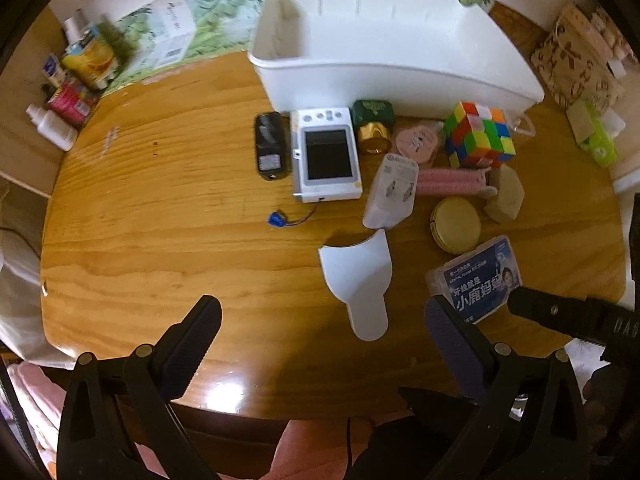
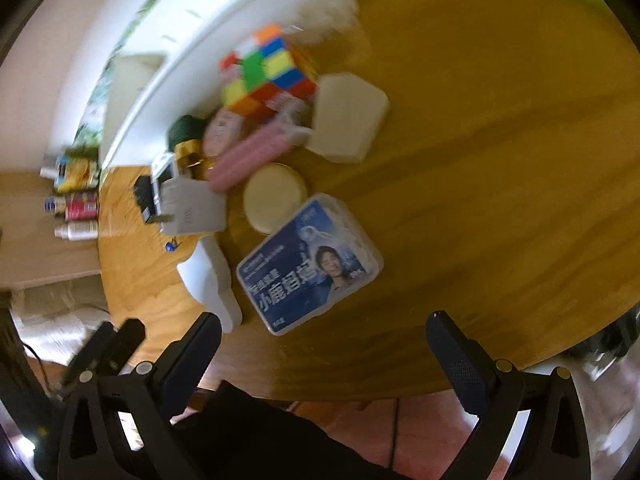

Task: Organize rigid objects
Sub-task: 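Move both grippers down toward the items in front of the white bin, then grasp the white plastic scoop with the left gripper while the right grasps the clear blue-labelled box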

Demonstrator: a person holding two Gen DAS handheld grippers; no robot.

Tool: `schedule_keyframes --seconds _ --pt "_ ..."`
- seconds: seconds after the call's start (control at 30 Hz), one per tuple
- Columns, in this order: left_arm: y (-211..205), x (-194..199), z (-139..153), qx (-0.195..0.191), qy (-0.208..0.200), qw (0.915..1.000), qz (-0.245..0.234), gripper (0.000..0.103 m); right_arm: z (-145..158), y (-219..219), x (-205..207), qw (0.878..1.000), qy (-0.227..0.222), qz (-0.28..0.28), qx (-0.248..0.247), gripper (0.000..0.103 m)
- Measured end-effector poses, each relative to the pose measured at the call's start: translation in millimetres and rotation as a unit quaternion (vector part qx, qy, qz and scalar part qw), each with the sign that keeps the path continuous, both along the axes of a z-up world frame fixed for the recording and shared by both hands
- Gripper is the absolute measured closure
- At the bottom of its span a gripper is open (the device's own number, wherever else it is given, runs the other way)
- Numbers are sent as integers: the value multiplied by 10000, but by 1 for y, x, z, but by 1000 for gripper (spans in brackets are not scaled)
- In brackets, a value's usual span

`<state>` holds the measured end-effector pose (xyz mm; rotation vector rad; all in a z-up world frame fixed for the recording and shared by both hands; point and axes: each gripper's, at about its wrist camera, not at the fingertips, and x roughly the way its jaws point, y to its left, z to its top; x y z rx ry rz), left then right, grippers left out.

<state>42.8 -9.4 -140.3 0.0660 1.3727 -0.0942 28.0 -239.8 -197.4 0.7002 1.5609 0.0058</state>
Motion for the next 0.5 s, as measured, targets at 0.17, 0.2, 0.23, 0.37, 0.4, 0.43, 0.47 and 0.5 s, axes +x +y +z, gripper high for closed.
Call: schedule_keyframes --seconds 0.17,0.2,0.23,0.37,0.4,0.43,0.47,0.5 --pt "-6 10 -17 0 245 9997 -68 2 -17 -11 5 9978 345 -393 405 5" --pt "-7 12 -21 -1 294 9995 -77 2 -19 -12 7 9971 393 -450 469 5" --pt "-7 14 -24 5 338 9994 -89 2 -22 -13 8 9961 444 -518 552 5" --pt "-10 24 -37 71 517 9985 -160 2 -30 -16 14 9923 615 -744 771 5" --pt "-12 27 -40 68 568 9982 -165 3 -30 -15 15 9916 659 -782 793 5" --pt "-12 29 -44 70 659 9977 -173 4 -31 -15 17 9909 701 -816 808 6" --pt "-12 32 -48 71 720 9972 -179 5 -33 -14 18 9905 725 -837 812 8" --pt "-12 34 -52 80 806 9966 -181 6 -33 -17 18 9902 747 -852 821 9"
